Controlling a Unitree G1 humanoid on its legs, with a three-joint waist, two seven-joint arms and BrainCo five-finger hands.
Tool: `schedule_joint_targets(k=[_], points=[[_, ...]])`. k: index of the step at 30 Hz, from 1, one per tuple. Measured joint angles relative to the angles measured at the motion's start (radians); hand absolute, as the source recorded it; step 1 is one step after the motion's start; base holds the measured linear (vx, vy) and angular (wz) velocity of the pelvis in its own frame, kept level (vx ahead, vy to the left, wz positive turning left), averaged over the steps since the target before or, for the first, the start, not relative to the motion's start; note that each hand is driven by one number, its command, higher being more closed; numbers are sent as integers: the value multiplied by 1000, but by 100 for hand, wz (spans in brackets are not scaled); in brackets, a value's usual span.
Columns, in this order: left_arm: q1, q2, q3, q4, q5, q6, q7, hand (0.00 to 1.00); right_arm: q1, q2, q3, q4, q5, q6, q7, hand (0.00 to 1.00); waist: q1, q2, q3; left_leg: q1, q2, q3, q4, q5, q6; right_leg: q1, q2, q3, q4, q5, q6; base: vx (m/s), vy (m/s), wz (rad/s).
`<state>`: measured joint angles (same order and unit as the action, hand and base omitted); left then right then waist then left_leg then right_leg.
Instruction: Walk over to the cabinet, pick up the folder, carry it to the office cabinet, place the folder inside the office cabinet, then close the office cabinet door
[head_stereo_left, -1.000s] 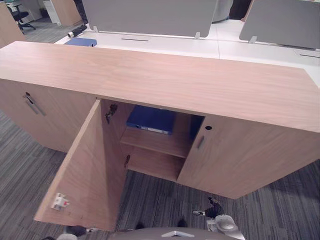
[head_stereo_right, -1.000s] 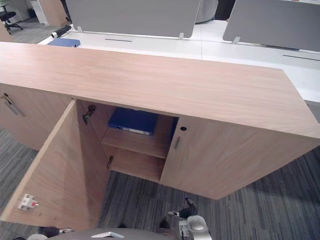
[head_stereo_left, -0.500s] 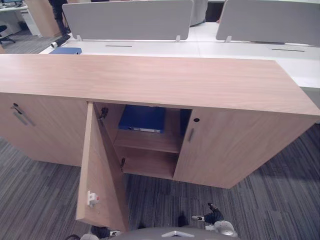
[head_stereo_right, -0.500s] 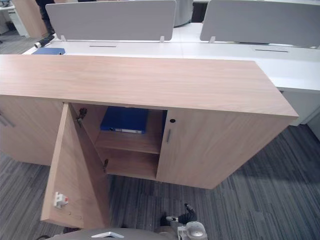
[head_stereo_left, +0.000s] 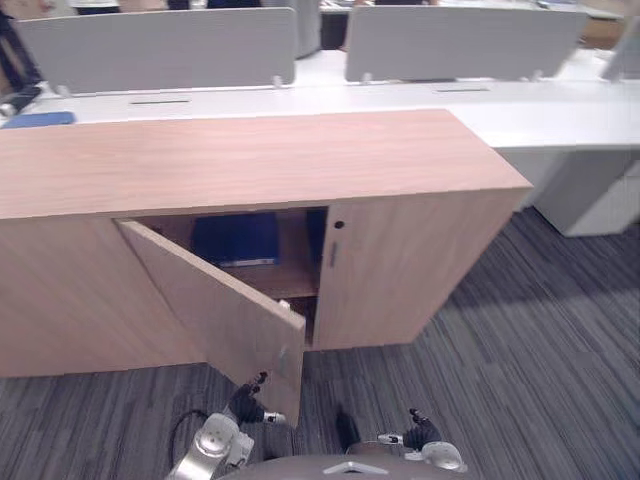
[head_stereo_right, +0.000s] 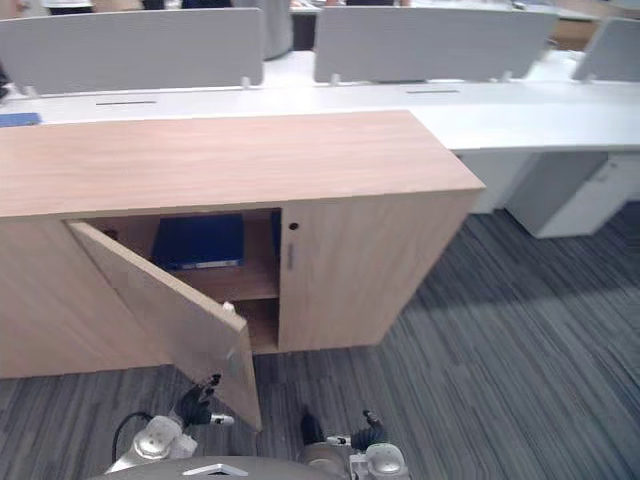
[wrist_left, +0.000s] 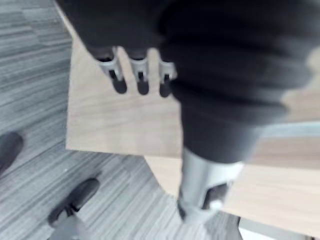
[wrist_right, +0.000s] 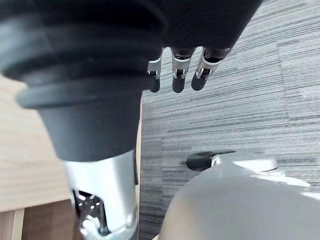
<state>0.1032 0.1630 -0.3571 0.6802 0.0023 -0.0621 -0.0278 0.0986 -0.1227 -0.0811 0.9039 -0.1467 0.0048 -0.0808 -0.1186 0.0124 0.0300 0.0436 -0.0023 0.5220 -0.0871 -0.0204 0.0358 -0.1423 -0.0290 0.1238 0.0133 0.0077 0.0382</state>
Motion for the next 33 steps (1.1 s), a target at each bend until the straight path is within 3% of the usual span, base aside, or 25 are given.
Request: schedule_joint_targets(k=[1,2,3,4,7,11,16,19,23,27,33], points=[[-17,1,-10,0,0,-1,0,0,4,-3,0,16,0,0,-8,0,-2,19,7,-1,26,0,0,3,-4,12,38,-1,16,13,-6,-4,-14,-36],[-27,3,-17,-1,-1,-2,0,0,10,0,-1,17,0,0,-13,0,-5,11,4,-2,28,-1,0,5,-8,25,44,0,15,15,-10,1,-41,-8],[-50,16,-25,-2,-1,-6,0,0,21,17,0,17,0,0,-18,0,-15,-41,-7,-5,-2,0,0,12,-18,58,20,3,9,-19,-8,16,-77,1],[-70,19,-34,8,-2,-5,0,0,18,24,-2,19,0,1,-19,0,-19,-60,-4,-6,-18,0,0,17,-21,60,0,2,-2,14,13,18,-84,0],[-95,-21,-54,6,-1,-7,-1,0,22,14,-13,16,2,-2,-27,0,-25,-32,1,-4,-18,-1,0,24,-37,57,1,-1,4,14,14,35,-51,-7],[-92,-32,-11,20,0,-7,2,0,36,-2,-43,20,4,0,-32,0,-19,1,4,24,-21,-5,0,11,-17,91,-3,-8,-17,32,31,63,-31,0],[-84,-14,118,110,1,-6,31,0,29,8,-49,57,7,1,-32,0,-12,-4,4,41,-26,-54,0,7,3,150,-12,-63,-55,40,30,86,-20,26],[-66,0,190,178,4,2,47,0,14,15,-49,69,24,2,-32,0,6,-18,11,43,-29,-77,0,7,5,167,-15,-90,-70,41,30,76,-10,26],[-30,1,302,250,18,14,72,0,-13,13,-50,95,26,3,-32,0,14,-16,14,45,-38,-118,0,7,5,191,-20,-132,-85,36,28,51,-23,26],[-7,5,357,287,22,22,89,0,-19,9,-54,95,33,2,-32,0,36,-12,18,46,-38,-142,-1,7,4,201,-22,-155,-82,28,25,-28,-27,18],[22,-25,419,323,27,28,90,0,-26,9,-59,96,36,1,-32,0,42,-12,21,44,-39,-167,-1,2,-2,202,-26,-177,-67,3,21,-50,-29,12]])
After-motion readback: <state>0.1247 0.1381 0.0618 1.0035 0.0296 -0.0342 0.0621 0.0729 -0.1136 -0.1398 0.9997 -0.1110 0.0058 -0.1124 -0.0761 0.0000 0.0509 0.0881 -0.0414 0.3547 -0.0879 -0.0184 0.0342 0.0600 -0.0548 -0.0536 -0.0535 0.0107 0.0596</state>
